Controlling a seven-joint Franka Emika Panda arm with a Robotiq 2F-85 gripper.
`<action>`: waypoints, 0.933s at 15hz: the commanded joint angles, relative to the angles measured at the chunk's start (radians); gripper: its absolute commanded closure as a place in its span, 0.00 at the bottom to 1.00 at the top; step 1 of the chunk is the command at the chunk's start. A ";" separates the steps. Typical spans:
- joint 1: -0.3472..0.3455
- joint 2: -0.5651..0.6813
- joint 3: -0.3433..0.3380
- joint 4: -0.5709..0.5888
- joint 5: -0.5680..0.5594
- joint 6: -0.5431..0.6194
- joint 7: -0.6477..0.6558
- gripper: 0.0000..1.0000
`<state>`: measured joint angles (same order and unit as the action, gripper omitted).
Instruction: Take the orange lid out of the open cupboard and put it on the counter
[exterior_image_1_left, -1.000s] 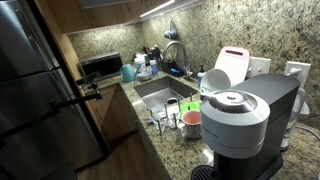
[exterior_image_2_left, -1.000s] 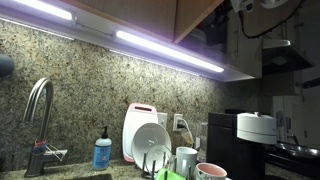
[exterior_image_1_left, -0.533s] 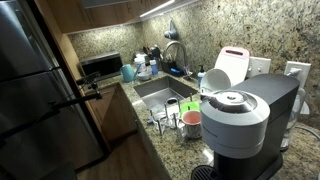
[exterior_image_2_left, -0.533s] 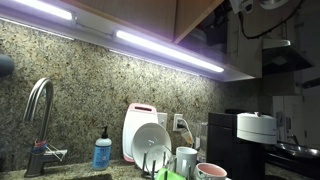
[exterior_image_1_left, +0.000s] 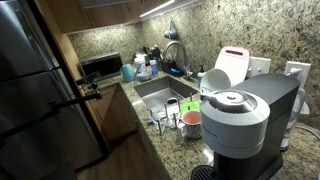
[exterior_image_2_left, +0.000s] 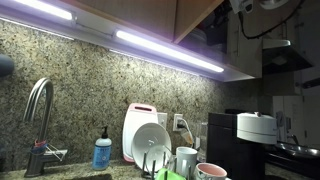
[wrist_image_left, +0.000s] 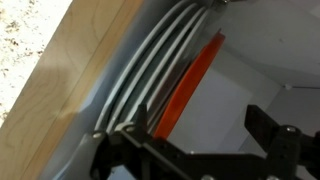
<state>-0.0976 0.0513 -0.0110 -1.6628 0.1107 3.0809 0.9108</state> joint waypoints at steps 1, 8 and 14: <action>0.000 0.000 0.000 0.000 0.000 0.000 0.000 0.00; -0.001 0.007 -0.001 0.006 -0.001 -0.005 -0.002 0.00; 0.000 0.021 0.001 0.036 -0.004 -0.016 -0.014 0.00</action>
<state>-0.0974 0.0617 -0.0108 -1.6612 0.1107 3.0809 0.9063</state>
